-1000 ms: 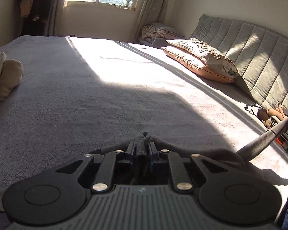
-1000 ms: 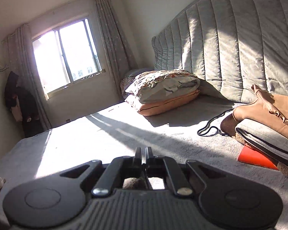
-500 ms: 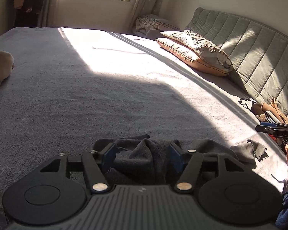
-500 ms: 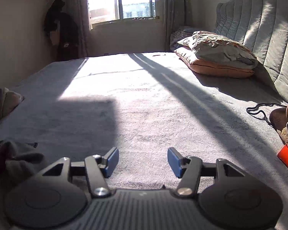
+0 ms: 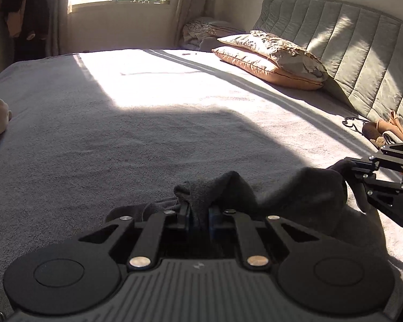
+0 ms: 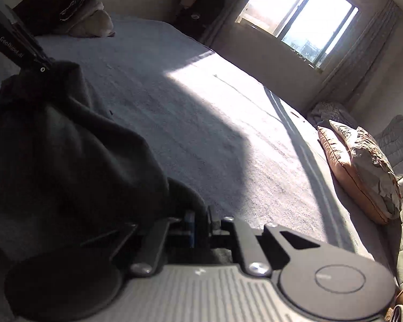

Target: Fold clothes

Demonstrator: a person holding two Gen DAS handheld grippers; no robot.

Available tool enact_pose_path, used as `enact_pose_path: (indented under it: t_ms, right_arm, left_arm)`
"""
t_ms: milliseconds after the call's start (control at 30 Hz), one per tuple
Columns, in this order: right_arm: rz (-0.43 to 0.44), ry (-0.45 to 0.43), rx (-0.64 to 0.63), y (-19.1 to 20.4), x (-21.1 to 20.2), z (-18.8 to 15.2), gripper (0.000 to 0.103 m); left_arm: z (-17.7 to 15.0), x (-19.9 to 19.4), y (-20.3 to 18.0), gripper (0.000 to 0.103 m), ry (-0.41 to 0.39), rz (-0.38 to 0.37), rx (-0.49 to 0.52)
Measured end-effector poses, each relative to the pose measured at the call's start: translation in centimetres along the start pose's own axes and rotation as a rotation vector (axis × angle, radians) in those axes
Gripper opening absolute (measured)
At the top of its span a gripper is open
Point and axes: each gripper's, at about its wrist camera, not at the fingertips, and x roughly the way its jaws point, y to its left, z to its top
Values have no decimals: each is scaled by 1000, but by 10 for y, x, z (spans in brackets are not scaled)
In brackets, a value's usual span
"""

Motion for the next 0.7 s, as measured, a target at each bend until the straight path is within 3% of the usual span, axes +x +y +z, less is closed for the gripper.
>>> enact_pose_path:
  t_ms: [200, 300, 367, 433, 533, 600, 667, 700]
  right_arm:
    - [-379, -358, 39, -35, -72, 11, 8]
    - [-593, -543, 146, -52, -112, 4, 8]
    - [-631, -590, 214, -60, -127, -2, 8]
    - [-594, -487, 175, -64, -118, -6, 9]
    - [-474, -161, 9, -58, -73, -27, 9]
    - [-351, 59, -62, -55, -45, -46, 9]
    - [-245, 188, -101, -52, -32, -62, 9]
    - [-227, 206, -117, -51, -32, -66, 9]
  left_arm:
    - [16, -76, 10, 12, -318, -95, 46]
    - [8, -73, -4, 13, -244, -193, 140]
    - [2, -71, -13, 17, -194, -259, 203]
    - [-4, -69, -23, 19, -143, -324, 265]
    - [-13, -65, -37, 30, -67, -421, 359]
    - [-18, -63, -47, 31, -22, -472, 421]
    - [-16, -63, -50, 32, -33, -489, 421]
    - [-13, -64, -49, 33, -43, -505, 407]
